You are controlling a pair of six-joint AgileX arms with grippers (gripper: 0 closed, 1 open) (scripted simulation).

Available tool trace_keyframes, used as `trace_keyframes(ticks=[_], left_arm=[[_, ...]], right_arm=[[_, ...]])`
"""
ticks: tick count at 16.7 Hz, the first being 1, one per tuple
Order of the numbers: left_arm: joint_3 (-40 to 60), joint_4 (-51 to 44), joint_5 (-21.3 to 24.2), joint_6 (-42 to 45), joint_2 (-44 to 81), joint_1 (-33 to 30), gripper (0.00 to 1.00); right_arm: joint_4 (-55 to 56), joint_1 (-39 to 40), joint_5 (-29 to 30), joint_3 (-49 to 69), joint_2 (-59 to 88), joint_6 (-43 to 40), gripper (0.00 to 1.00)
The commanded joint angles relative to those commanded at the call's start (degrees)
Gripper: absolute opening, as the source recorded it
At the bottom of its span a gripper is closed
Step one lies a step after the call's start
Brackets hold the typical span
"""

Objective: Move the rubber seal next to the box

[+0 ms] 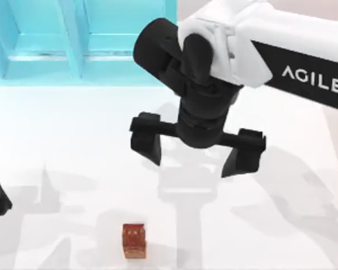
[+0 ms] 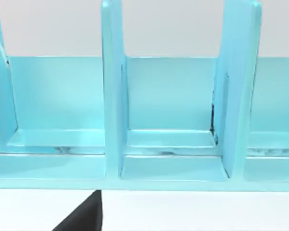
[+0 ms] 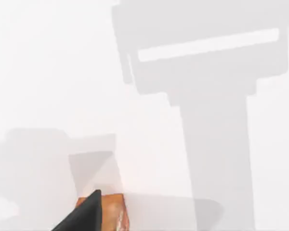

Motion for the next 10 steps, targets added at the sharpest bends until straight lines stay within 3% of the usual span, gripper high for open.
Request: trace_keyframes(ticks=[6,10], left_arm=[[0.0,0.0,0.0,0.0,0.0,0.0,1.0],[0.0,0.0,0.0,0.0,0.0,0.0,1.0]], right_arm=[[-7.9,13.2,0.8,13.4,9.8,5.0,1.0],[-8.8,15.1,1.0,15.2,10.4,5.5,1.0]])
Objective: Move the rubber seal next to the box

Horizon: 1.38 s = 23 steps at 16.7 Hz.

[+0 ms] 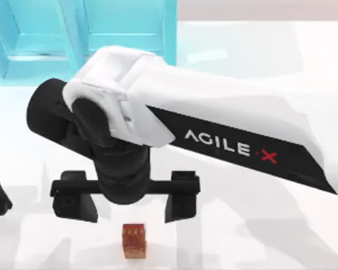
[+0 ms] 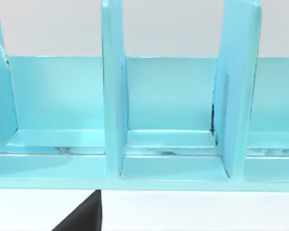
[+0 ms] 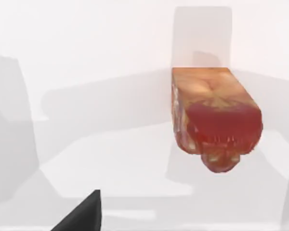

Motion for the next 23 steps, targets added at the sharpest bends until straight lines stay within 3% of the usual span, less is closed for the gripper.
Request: trace_keyframes(ticks=[5,13,18,23], left_arm=[[0.0,0.0,0.0,0.0,0.0,0.0,1.0],[0.0,0.0,0.0,0.0,0.0,0.0,1.0],[0.0,0.0,0.0,0.0,0.0,0.0,1.0],[0.0,0.0,0.0,0.0,0.0,0.0,1.0]], right_arm=[[1.1,-0.2,0.0,-1.1,0.0,-0.1,1.0],[19.0,0.1,0.0,-15.6,3.1,0.1,1.0],[20.6,0.1,0.0,-17.1,3.5,0.2,1.0],[20.6,0.1,0.0,-17.1,3.5,0.2,0.62]])
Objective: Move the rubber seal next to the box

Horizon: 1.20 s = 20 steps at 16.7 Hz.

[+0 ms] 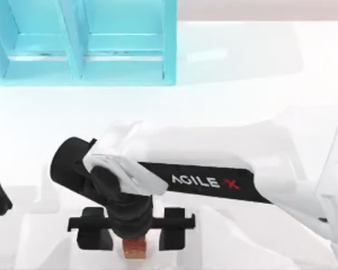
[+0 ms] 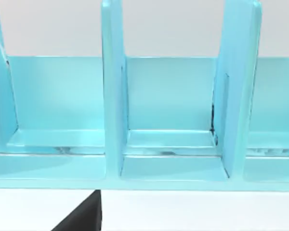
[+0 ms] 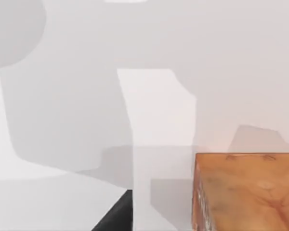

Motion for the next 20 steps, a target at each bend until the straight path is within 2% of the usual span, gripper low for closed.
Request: trace_keyframes(ticks=[8,20], left_arm=[[0.0,0.0,0.0,0.0,0.0,0.0,1.0],[0.0,0.0,0.0,0.0,0.0,0.0,1.0]], right_arm=[[0.0,0.0,0.0,0.0,0.0,0.0,0.02],[-2.0,0.2,0.0,1.7,-0.8,-0.2,0.0]])
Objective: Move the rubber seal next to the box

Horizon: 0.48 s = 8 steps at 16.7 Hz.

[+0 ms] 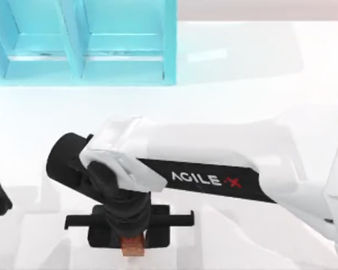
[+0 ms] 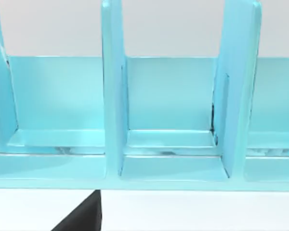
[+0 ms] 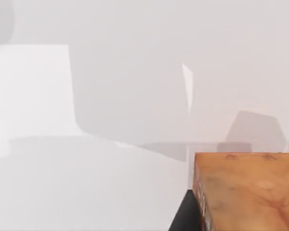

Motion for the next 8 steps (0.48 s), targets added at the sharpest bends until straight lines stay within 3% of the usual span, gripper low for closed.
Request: trace_keyframes(ticks=[8], left_arm=[[0.0,0.0,0.0,0.0,0.0,0.0,1.0]], right_arm=[[-7.7,-0.4,0.0,5.2,-2.1,0.2,0.0]])
